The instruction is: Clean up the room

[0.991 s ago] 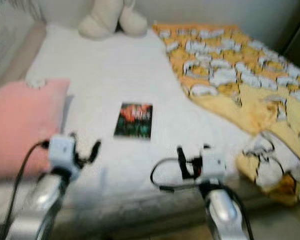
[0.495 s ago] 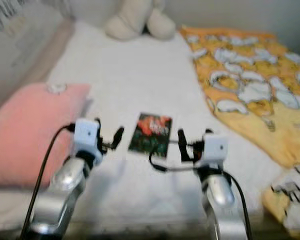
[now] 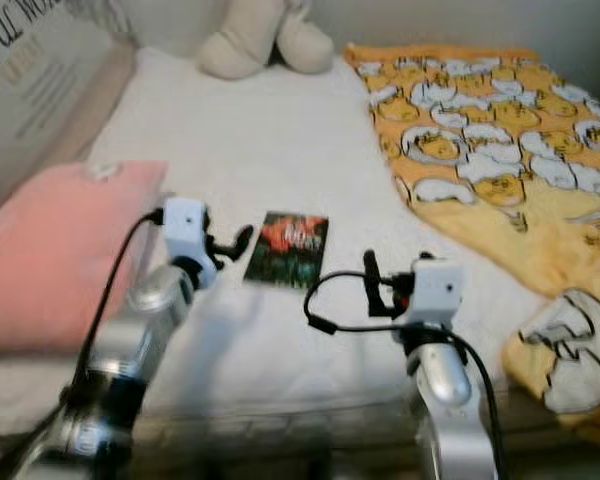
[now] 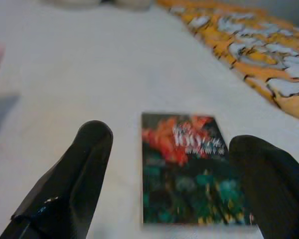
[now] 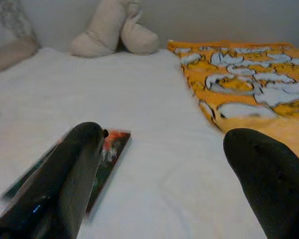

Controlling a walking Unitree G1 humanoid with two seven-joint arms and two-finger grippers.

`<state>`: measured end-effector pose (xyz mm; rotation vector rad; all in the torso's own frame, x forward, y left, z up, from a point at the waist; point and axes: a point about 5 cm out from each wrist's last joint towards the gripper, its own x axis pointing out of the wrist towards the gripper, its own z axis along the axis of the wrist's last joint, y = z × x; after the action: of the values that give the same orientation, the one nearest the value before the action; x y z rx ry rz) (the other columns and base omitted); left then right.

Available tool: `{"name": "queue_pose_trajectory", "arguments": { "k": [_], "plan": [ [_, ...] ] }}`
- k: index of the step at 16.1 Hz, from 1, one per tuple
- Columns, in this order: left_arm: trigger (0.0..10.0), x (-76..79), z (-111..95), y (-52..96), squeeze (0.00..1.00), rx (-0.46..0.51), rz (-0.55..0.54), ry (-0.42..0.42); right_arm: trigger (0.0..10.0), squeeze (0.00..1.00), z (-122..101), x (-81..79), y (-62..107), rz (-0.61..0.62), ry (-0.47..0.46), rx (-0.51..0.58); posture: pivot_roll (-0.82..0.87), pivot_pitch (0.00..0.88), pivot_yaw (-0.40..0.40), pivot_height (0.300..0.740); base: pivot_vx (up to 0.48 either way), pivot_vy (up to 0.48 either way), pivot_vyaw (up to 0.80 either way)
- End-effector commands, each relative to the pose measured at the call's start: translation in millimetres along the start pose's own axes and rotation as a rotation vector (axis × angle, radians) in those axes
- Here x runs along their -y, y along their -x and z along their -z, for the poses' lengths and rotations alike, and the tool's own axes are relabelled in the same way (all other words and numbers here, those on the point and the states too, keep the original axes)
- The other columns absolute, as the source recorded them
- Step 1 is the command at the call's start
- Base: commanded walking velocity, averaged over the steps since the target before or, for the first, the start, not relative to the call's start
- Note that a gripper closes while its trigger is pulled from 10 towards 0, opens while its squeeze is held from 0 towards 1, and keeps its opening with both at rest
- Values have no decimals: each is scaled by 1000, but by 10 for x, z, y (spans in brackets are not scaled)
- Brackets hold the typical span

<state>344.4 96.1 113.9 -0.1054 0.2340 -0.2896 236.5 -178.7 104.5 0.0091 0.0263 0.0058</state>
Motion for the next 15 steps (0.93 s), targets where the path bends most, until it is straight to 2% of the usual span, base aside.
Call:
{"name": "queue_pose_trajectory", "arguments": {
  "k": [1, 2, 4, 7, 8, 11, 14, 15],
  "plan": [
    [10000, -23, 56, -73, 0, -30, 10, 34, 10000, 0, -63, -20, -12, -7, 0, 16, -54, 81, -8, 700, 0, 0, 0],
    [10000, -60, 48, -140, 0, -44, -2, 40, 10000, 0, -53, -20, 36, -6, 3, 7, -66, 92, -7, 700, 0, 0, 0],
    [10000, -64, 31, -176, 0, -49, 1, 42, 10000, 0, -45, -10, 66, -2, 5, 1, -85, 106, -3, 700, 0, 0, 0],
    [10000, -198, -71, -303, 0, -47, -71, 43, 10000, 0, -34, 60, 366, 4, 42, -33, -183, 167, 16, 700, 0, 0, 0],
    [10000, -198, -71, -303, 0, -47, -71, 43, 10000, 0, -34, 60, 366, 4, 42, -33, -183, 167, 16, 700, 0, 0, 0],
    [10000, -212, -132, -325, 0, -22, -81, 49, 10000, 0, -17, 148, 531, 35, 47, -68, -206, 200, 14, 700, 0, 0, 0],
    [10000, -167, -146, -351, 0, -8, -84, 125, 10000, 0, -21, 101, 659, 19, 45, -94, -243, 241, 8, 700, 0, 0, 0],
    [10000, -136, -156, -368, 0, -3, -86, 126, 10000, 0, -33, 106, 743, 22, 50, -112, -259, 256, 12, 700, 0, 0, 0]
  ]
}}
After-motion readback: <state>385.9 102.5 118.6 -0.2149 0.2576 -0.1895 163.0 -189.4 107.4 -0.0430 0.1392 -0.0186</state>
